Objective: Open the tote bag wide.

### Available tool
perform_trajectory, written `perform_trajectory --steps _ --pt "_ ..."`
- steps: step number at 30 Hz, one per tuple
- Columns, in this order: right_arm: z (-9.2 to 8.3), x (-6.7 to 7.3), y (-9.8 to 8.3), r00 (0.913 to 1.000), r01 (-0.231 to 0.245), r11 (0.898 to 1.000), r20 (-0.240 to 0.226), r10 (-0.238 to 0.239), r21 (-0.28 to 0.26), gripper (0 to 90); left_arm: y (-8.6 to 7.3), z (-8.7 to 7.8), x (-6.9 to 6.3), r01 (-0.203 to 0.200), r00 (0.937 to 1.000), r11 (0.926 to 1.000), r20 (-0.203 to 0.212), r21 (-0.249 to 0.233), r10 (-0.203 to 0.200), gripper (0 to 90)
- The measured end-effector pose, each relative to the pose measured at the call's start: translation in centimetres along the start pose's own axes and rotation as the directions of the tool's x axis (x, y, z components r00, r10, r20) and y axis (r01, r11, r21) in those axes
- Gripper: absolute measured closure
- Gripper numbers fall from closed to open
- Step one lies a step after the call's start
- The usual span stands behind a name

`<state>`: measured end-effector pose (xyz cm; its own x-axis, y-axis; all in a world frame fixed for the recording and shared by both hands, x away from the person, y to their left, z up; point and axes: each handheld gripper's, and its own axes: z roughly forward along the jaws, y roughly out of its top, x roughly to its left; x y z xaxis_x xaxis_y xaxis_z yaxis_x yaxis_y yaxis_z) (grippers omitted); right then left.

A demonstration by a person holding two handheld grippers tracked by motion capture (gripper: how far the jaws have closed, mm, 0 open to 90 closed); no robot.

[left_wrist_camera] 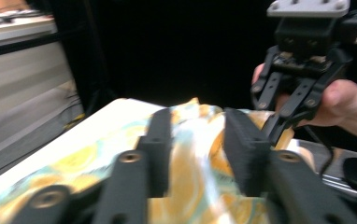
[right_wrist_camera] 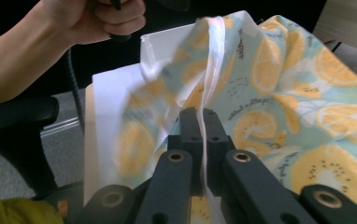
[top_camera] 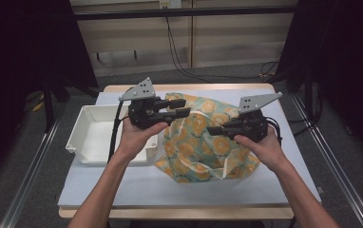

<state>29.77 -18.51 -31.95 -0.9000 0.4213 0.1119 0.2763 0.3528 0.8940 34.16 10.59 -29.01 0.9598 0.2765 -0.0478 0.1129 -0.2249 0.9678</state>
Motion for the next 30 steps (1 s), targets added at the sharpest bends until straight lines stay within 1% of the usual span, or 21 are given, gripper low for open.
perform_trajectory --steps 2,4,5,7,8,9,13,14,16,17,18,19,20,21,22,23,25,26,27,29,30 --pt "0.1 0.3 -0.2 0.9999 0.01 1.0 -0.013 -0.01 0.01 90.0 0.1 0.3 -0.3 -0.017 0.9999 0.9999 0.0 0.0 0.017 47.4" --pt "0.3 0.6 -0.3 0.9996 0.015 1.0 -0.026 -0.015 0.01 90.0 0.0 0.9 -0.4 -0.019 0.9997 0.9998 0.017 -0.001 0.019 41.5" --pt "0.3 0.7 -0.4 0.9994 0.019 1.0 -0.028 -0.019 0.012 90.0 -0.2 1.2 -0.5 -0.019 0.9992 0.9998 0.036 0.007 0.018 37.1" --pt "0.3 0.7 -0.4 0.9991 0.023 1.0 -0.037 -0.022 0.018 90.0 -0.7 1.9 -0.5 -0.039 0.9986 0.9986 0.036 0.036 0.038 28.8" --pt "0.3 0.7 -0.4 0.9991 0.023 1.0 -0.037 -0.022 0.018 90.0 -0.9 2.3 -0.4 -0.04 0.9986 0.9982 0.035 0.045 0.039 28.8" --pt "0.3 0.7 -0.4 0.9991 0.024 0.999 -0.035 -0.023 0.022 90.0 -1.2 2.5 -0.3 -0.034 0.999 0.998 0.033 0.054 0.032 26.1" --pt "0.1 0.6 -0.6 0.9992 0.022 1.0 -0.033 -0.022 0.02 90.0 -2.4 3.3 0.4 0.0 0.9995 0.9984 0.032 0.057 -0.002 24.6" --pt "0.0 0.6 -0.6 0.9992 0.022 0.999 -0.035 -0.022 0.023 90.0 -2.7 3.4 0.6 0.003 0.9992 0.9981 0.04 0.061 -0.005 28.0" --pt "-0.2 0.6 -0.7 0.9992 0.023 1.0 -0.032 -0.022 0.021 90.0 -3.2 3.6 0.8 0.005 0.9991 0.9969 0.042 0.078 -0.009 42.8" --pt "-0.3 0.7 -0.8 0.9993 0.024 0.999 -0.031 -0.023 0.023 90.0 -3.4 3.7 0.7 -0.006 0.9984 0.997 0.057 0.077 0.002 66.8" --pt "-0.3 0.7 -0.8 0.9993 0.024 0.999 -0.031 -0.023 0.023 90.0 -3.5 3.8 0.6 -0.025 0.9986 0.9961 0.049 0.085 0.021 66.8" --pt "-0.3 0.6 -0.8 0.9993 0.024 0.999 -0.029 -0.023 0.026 90.0 -3.5 3.9 0.5 -0.027 0.9987 0.9948 0.045 0.098 0.022 75.8" --pt "-0.3 0.6 -0.8 0.9994 0.024 0.999 -0.027 -0.023 0.03 90.0 -3.5 4.0 0.3 -0.03 0.9981 0.9952 0.056 0.094 0.024 84.9" --pt "-0.3 0.6 -0.9 0.9995 0.023 0.999 -0.024 -0.022 0.032 90.0 -3.4 4.1 0.1 -0.044 0.998 0.9943 0.049 0.096 0.04 89.6" --pt "-0.4 0.6 -0.9 0.9996 0.021 0.999 -0.017 -0.021 0.032 89.4 -3.4 4.1 -0.1 -0.042 0.9981 0.9947 0.049 0.094 0.037 90.0" --pt "-0.5 0.5 -0.9 0.9996 0.02 0.999 -0.019 -0.02 0.027 86.7 -3.3 4.0 -0.3 -0.05 0.9978 0.9948 0.048 0.088 0.046 90.0" --pt "-0.9 0.5 -1.0 0.9996 0.021 1.0 -0.016 -0.021 0.021 76.1 -3.2 3.5 -0.8 -0.053 0.9971 0.9958 0.058 0.075 0.049 90.0" --pt "-1.2 0.6 -1.0 0.9998 0.021 1.0 -0.005 -0.02 0.016 70.5 -3.1 3.1 -1.0 -0.054 0.9966 0.9963 0.066 0.067 0.049 90.0" --pt "-1.5 0.7 -1.0 0.9998 0.018 1.0 0.007 -0.018 0.014 66.4 -3.1 2.7 -1.4 -0.058 0.9971 0.9963 0.053 0.063 0.055 90.0" --pt "-2.2 0.8 -1.0 0.9997 0.019 1.0 0.016 -0.019 0.004 57.7 -3.1 1.9 -2.1 -0.071 0.9963 0.9962 0.053 0.05 0.068 90.0" --pt "-2.6 0.9 -1.0 0.9995 0.016 1.0 0.027 -0.016 0.001 55.3 -3.1 1.7 -2.3 -0.071 0.9957 0.9965 0.063 0.046 0.068 90.0"
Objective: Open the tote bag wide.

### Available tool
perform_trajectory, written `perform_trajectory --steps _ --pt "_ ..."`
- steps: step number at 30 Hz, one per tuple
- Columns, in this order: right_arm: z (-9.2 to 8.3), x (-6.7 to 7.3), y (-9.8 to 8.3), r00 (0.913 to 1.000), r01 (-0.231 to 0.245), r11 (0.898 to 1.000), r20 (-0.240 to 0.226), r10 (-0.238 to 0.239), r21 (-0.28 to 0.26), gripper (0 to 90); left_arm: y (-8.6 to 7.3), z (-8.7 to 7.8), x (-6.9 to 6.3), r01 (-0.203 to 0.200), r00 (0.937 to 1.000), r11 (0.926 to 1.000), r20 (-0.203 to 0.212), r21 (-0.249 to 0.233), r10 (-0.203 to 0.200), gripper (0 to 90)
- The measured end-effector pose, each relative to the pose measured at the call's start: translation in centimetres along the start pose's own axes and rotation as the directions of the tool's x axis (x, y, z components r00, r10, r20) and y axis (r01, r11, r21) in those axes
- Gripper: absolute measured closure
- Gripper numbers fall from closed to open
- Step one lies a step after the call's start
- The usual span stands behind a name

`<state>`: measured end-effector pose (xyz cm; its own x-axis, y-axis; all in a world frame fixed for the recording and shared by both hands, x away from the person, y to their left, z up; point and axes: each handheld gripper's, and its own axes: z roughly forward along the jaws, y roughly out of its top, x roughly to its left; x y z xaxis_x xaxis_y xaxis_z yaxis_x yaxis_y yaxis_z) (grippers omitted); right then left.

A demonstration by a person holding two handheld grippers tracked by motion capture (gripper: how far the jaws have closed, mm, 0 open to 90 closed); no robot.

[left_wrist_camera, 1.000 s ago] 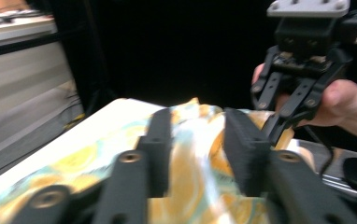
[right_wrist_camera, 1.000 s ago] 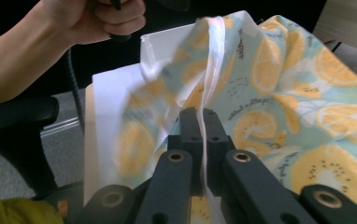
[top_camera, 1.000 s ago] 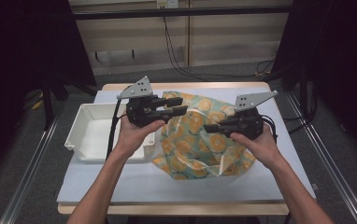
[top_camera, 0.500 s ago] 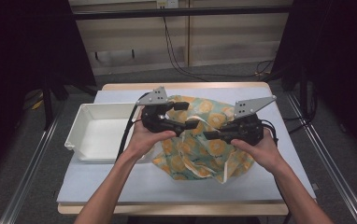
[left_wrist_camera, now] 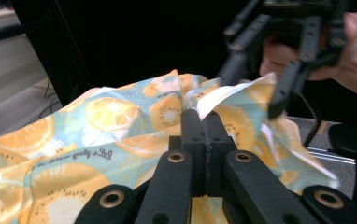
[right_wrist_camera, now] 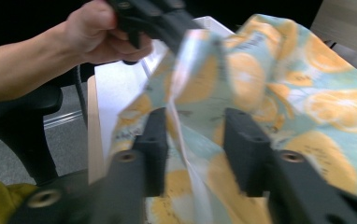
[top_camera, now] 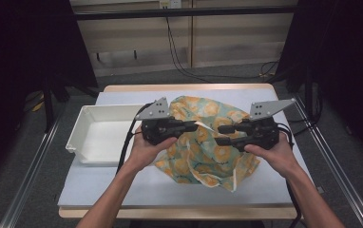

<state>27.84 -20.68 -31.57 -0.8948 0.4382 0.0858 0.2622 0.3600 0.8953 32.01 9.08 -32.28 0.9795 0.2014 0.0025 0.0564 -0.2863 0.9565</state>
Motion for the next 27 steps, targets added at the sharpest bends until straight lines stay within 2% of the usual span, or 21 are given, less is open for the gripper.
perform_trajectory --steps 3,5,6,7,9,11,16,17,19,20,22,24,25,27 --pt "-1.1 0.0 0.2 1.0 -0.004 1.0 0.007 0.005 -0.022 50.9 0.0 -0.8 -0.7 -0.014 0.9999 0.9999 -0.005 -0.007 0.014 90.0" --pt "-1.9 0.0 0.5 0.9998 -0.008 0.999 0.016 0.008 -0.038 49.7 -0.1 -1.3 -0.9 -0.012 0.9999 0.9999 0.009 -0.005 0.012 90.0" --pt "-2.3 -0.1 0.6 0.9999 -0.009 0.999 0.014 0.01 -0.05 49.3 -0.1 -1.4 -1.1 -0.016 0.9999 0.9999 -0.002 -0.005 0.016 90.0" --pt "-2.7 -0.1 0.8 0.9996 -0.011 0.998 0.024 0.012 -0.058 49.3 -0.2 -1.6 -1.2 -0.018 0.9997 0.9998 0.015 0.004 0.018 90.0" --pt "-3.4 -0.5 1.1 0.9992 -0.018 0.997 0.034 0.02 -0.071 49.3 -0.5 -1.7 -1.8 -0.023 0.9995 0.9997 0.022 -0.003 0.023 90.0" --pt "-3.5 -1.0 1.2 0.9978 -0.022 0.998 0.061 0.025 -0.056 47.6 -0.5 -1.9 -2.4 -0.039 0.9986 0.9992 0.036 0.001 0.039 90.0" --pt "-2.2 -2.9 1.2 0.9937 -0.048 0.999 0.1 0.049 -0.015 40.3 -0.2 -2.0 -3.4 -0.065 0.9967 0.9979 0.049 0.004 0.065 90.0" --pt "-1.7 -3.2 1.2 0.9934 -0.05 0.999 0.103 0.05 -0.002 39.3 -0.2 -2.1 -3.5 -0.055 0.9971 0.9985 0.053 -0.006 0.055 90.0" --pt "-0.9 -3.6 1.3 0.99 -0.054 0.998 0.132 0.05 0.024 32.5 -0.1 -2.2 -3.6 -0.062 0.9965 0.998 0.056 -0.007 0.062 90.0" --pt "-0.5 -3.9 1.4 0.9881 -0.05 0.998 0.148 0.044 0.039 31.9 -0.1 -2.2 -3.7 -0.056 0.9967 0.9984 0.058 -0.007 0.056 90.0" --pt "0.1 -4.5 1.6 0.9864 -0.049 0.998 0.159 0.042 0.04 27.5 -0.1 -2.3 -3.9 -0.049 0.9973 0.9987 0.054 -0.013 0.049 90.0" --pt "0.7 -5.4 1.6 0.9782 -0.057 0.997 0.202 0.045 0.053 21.0 -0.2 -2.5 -4.1 -0.05 0.9974 0.9984 0.052 -0.027 0.051 90.0" --pt "0.9 -5.8 1.6 0.9788 -0.067 0.996 0.197 0.055 0.053 19.7 -0.3 -2.5 -4.1 -0.044 0.9968 0.9984 0.066 -0.035 0.046 90.0" --pt "1.6 -6.4 1.5 0.9821 -0.075 0.995 0.178 0.062 0.07 18.6 -0.4 -2.4 -4.3 -0.052 0.9966 0.998 0.062 -0.036 0.054 90.0"
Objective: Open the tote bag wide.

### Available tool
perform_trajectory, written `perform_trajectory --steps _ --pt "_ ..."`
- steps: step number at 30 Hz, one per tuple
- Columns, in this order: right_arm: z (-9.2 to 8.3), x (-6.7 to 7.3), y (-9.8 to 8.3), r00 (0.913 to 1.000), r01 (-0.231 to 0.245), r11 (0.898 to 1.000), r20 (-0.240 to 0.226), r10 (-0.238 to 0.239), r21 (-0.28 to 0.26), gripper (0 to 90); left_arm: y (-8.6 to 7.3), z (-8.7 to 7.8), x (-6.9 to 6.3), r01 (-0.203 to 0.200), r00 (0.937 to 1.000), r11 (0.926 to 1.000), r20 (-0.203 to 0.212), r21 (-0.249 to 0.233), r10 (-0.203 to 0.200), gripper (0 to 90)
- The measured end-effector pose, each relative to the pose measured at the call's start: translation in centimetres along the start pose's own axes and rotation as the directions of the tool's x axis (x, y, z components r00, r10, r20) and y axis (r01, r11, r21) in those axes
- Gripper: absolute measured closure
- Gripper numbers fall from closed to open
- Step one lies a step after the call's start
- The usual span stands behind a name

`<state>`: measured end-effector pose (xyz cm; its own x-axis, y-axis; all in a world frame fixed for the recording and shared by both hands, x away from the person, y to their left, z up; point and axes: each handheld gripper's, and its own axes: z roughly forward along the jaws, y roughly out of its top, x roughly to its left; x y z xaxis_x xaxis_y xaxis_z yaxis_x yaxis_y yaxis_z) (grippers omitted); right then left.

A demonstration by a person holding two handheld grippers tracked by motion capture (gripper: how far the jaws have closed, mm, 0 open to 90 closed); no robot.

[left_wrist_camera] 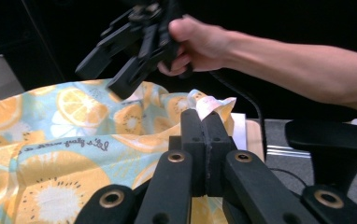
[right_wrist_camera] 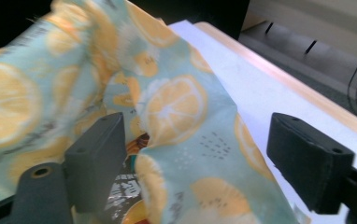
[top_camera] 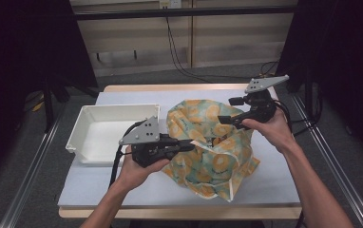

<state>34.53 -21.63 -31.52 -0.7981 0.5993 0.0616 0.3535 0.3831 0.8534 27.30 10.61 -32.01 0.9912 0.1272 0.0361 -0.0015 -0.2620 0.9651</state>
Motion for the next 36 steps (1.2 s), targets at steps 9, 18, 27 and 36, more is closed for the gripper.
perform_trajectory --steps 9,18,27,36 --pt "2.6 0.4 -1.2 0.9996 0.018 0.997 -0.024 -0.016 0.078 55.4 -1.1 -0.7 -0.8 0.016 0.9996 0.9993 0.024 0.033 -0.016 90.0" --pt "2.3 -2.1 -1.9 0.9979 -0.055 0.997 -0.032 0.056 0.048 90.0 -3.0 -1.5 -1.9 0.031 0.9993 0.9973 0.018 0.066 -0.033 90.0" --pt "1.5 -3.0 -1.7 0.997 -0.076 0.997 0.018 0.075 0.019 90.0 -3.7 -2.5 -3.7 0.018 0.9983 0.9951 0.053 0.097 -0.023 90.0" --pt "2.5 -5.9 -2.1 0.9879 -0.128 0.992 0.087 0.128 -0.013 90.0 -5.3 -2.4 -3.4 0.064 0.9936 0.9921 0.086 0.108 -0.073 90.0"
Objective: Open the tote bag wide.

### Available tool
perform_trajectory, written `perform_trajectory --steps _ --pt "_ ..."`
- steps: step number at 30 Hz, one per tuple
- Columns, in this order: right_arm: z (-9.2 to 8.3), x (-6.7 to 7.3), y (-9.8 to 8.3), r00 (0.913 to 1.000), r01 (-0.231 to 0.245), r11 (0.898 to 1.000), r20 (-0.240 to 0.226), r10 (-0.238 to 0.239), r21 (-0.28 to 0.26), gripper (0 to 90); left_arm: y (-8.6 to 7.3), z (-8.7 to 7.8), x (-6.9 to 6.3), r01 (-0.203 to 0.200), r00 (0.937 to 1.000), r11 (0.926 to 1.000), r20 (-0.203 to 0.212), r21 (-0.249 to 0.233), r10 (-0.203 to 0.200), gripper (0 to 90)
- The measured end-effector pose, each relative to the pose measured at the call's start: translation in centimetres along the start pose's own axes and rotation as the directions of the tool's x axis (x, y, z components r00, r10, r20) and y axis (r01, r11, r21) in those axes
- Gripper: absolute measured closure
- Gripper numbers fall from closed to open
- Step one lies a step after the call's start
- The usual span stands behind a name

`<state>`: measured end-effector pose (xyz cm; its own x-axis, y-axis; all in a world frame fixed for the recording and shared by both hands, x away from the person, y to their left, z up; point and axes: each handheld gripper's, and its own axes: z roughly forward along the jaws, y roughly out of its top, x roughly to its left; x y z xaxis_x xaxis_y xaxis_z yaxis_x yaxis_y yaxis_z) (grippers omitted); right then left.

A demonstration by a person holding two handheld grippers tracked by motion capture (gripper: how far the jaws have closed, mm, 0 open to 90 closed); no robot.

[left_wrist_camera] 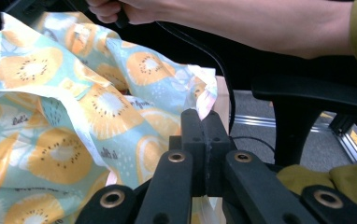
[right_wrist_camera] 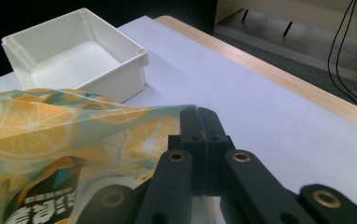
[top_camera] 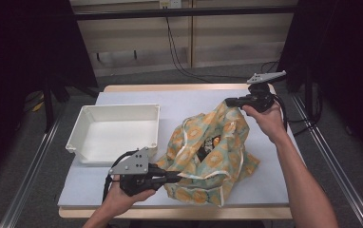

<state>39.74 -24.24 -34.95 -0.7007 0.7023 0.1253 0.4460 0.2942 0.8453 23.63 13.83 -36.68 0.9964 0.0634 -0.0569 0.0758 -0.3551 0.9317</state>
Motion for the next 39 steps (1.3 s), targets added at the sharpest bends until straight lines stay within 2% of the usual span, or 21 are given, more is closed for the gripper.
perform_trajectory --steps 3,7,10,13,16,20,23,26,27,28,29,31,32,34,35,39 --pt "1.0 -0.1 -0.5 1.0 -0.006 1.0 -0.007 0.006 0.006 90.0 -0.5 0.4 -0.1 -0.001 1.0 0.9997 0.001 0.023 0.001 90.0" --pt "2.3 -0.4 -1.8 0.9991 -0.025 1.0 -0.034 0.025 0.017 90.0 -1.8 1.3 0.0 0.024 0.9995 0.9981 0.017 0.057 -0.025 90.0" --pt "2.9 -0.5 -2.5 0.9988 -0.036 0.999 -0.032 0.037 0.033 90.0 -2.7 2.1 0.2 0.034 0.9991 0.9962 0.025 0.08 -0.036 90.0" --pt "3.1 -0.6 -3.1 0.9987 -0.037 0.999 -0.033 0.038 0.038 90.0 -3.4 2.5 0.5 0.042 0.9991 0.9924 0.001 0.116 -0.042 90.0" --pt "3.2 -0.6 -3.4 0.9982 -0.042 0.998 -0.042 0.044 0.039 90.0 -4.1 2.8 0.8 0.073 0.9973 0.9915 -0.012 0.108 -0.072 90.0" --pt "2.8 -0.2 -3.2 0.9973 -0.029 0.999 -0.068 0.03 0.027 87.1 -4.2 2.9 1.0 0.072 0.9974 0.993 -0.015 0.094 -0.071 89.0" --pt "2.1 0.2 -2.9 0.9976 -0.016 1.0 -0.068 0.017 0.018 80.3 -4.0 2.8 0.9 0.073 0.997 0.9925 -0.032 0.098 -0.07 78.4" --pt "1.2 0.4 -2.7 0.9973 -0.019 1.0 -0.071 0.019 -0.003 73.4 -3.9 2.7 0.8 0.081 0.9962 0.9934 -0.038 0.081 -0.078 69.0" --pt "0.8 0.4 -2.5 0.9963 -0.03 0.999 -0.081 0.029 -0.01 65.6 -3.9 2.7 0.8 0.089 0.9958 0.9935 -0.028 0.07 -0.088 63.4" --pt "0.3 0.6 -2.4 0.9973 -0.024 1.0 -0.069 0.023 -0.011 63.1 -3.7 2.6 0.7 0.091 0.9955 0.9938 -0.032 0.063 -0.089 57.3" --pt "0.3 0.6 -2.4 0.9973 -0.024 1.0 -0.069 0.023 -0.011 63.1 -3.6 2.4 0.6 0.09 0.9954 0.9944 -0.038 0.054 -0.088 57.3" --pt "-0.4 0.8 -2.2 0.9982 -0.016 1.0 -0.058 0.015 -0.019 54.7 -3.2 2.0 0.4 0.093 0.9944 0.9947 -0.053 0.042 -0.091 49.6" --pt "-0.8 0.9 -2.1 0.9984 -0.02 0.999 -0.053 0.019 -0.025 53.9 -3.1 1.8 0.4 0.095 0.9945 0.995 -0.049 0.032 -0.093 46.3" --pt "-1.6 1.2 -2.0 0.9986 -0.012 0.999 -0.052 0.01 -0.044 50.3 -2.8 1.4 0.3 0.084 0.995 0.9962 -0.055 0.02 -0.083 46.0" --pt "-2.0 1.3 -1.9 0.9985 -0.02 0.998 -0.051 0.017 -0.056 46.0 -2.6 1.3 0.2 0.084 0.9947 0.9963 -0.059 0.015 -0.083 44.2" --pt "-3.6 1.9 -1.7 0.9983 -0.013 0.997 -0.058 0.008 -0.081 40.8 -2.1 0.6 0.0 0.078 0.9935 0.9969 -0.083 0.004 -0.078 36.4"
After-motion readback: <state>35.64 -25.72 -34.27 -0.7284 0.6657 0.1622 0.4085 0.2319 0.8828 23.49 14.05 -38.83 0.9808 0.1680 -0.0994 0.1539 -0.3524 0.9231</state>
